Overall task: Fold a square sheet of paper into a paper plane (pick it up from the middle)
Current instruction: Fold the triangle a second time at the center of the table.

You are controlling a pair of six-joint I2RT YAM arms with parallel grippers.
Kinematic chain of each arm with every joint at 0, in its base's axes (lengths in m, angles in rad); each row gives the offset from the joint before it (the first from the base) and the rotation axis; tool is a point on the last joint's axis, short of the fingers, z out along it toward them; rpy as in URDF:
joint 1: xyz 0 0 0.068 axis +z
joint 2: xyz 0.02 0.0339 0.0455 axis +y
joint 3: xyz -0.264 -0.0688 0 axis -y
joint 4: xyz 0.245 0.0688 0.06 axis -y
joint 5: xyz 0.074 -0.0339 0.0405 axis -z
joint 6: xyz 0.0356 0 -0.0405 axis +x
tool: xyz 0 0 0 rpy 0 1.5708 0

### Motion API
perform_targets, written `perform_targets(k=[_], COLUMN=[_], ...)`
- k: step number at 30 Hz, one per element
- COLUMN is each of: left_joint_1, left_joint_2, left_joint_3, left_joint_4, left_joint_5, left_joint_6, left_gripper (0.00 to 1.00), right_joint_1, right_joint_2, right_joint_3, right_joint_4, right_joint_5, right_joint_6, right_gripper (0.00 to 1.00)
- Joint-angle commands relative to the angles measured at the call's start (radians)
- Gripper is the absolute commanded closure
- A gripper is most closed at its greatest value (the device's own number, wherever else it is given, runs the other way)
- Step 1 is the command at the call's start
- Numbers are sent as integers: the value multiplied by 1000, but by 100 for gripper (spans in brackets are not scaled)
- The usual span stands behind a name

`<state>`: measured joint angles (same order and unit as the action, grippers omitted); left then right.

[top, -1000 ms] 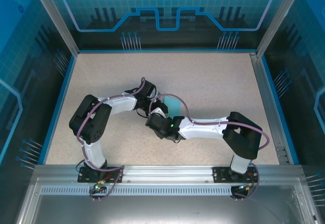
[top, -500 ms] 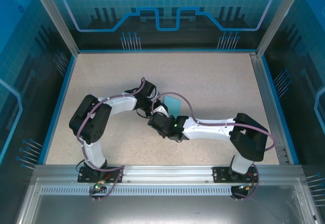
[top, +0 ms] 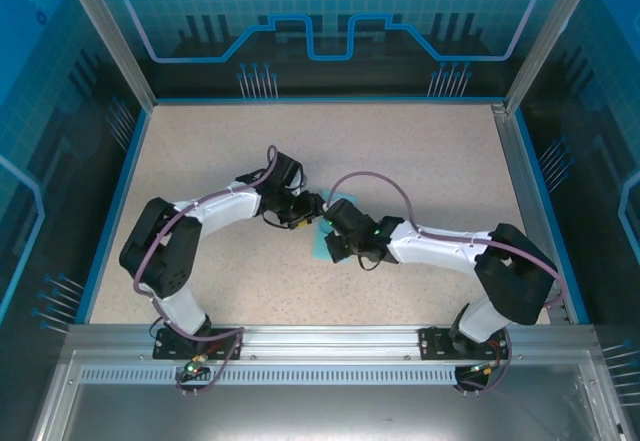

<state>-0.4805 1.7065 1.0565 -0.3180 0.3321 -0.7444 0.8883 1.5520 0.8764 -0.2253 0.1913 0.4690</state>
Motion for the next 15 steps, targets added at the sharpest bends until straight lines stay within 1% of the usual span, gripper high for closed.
perform_targets(k=[1, 10, 15], left_joint_1=[8, 4, -5], left_joint_2=[-43, -136, -146], left_joint_3=[-36, -100, -111], left_joint_4=[-39, -35, -46], left_joint_5=[-46, -31, -27], left_joint_6=[-30, -34, -30], left_gripper=[49, 50, 51], right_joint_1=[-65, -251, -321], right_joint_2=[-22, 2, 38], right_joint_3=[-42, -60, -36], right_joint_4=[69, 100, 61], right_joint_5=[-211, -487, -562], right_joint_6=[-29, -61, -93], right_gripper=[95, 93, 93])
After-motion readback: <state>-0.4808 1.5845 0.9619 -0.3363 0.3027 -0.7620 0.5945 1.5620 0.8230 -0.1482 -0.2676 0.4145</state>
